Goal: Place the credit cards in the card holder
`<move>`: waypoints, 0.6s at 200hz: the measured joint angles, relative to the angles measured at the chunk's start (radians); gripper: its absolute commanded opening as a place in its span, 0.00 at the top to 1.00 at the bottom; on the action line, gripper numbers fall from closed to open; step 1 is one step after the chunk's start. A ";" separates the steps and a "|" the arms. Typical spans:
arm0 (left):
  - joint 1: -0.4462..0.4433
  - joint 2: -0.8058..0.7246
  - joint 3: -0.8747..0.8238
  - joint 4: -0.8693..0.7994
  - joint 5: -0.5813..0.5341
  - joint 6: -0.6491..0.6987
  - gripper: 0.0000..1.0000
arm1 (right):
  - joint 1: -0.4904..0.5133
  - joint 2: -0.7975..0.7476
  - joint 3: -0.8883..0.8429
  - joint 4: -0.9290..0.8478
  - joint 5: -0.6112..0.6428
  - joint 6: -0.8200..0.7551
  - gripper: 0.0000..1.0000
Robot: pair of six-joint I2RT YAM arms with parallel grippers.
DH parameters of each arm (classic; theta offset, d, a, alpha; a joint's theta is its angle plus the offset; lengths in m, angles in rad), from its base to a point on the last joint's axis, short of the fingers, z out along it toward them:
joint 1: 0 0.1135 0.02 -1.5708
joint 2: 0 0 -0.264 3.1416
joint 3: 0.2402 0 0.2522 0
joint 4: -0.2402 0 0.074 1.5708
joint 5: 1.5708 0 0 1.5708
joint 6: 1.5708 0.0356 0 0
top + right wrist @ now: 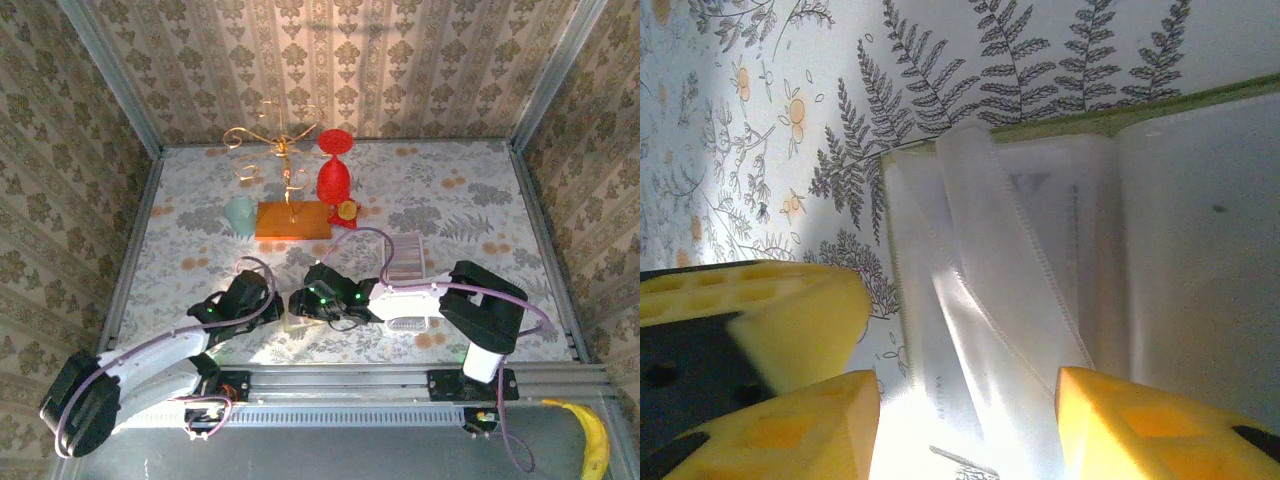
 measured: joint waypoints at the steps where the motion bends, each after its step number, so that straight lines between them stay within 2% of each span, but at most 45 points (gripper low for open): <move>1: 0.000 -0.006 -0.001 -0.003 0.000 0.000 1.00 | 0.000 0.000 0.000 0.000 0.000 0.000 0.50; 44: 0.014 -0.093 -0.026 -0.050 -0.021 -0.011 1.00 | 0.001 0.002 -0.001 0.020 -0.011 0.014 0.50; 120: 0.028 -0.127 -0.036 -0.098 -0.029 -0.023 1.00 | 0.001 0.001 -0.026 0.087 -0.018 0.039 0.52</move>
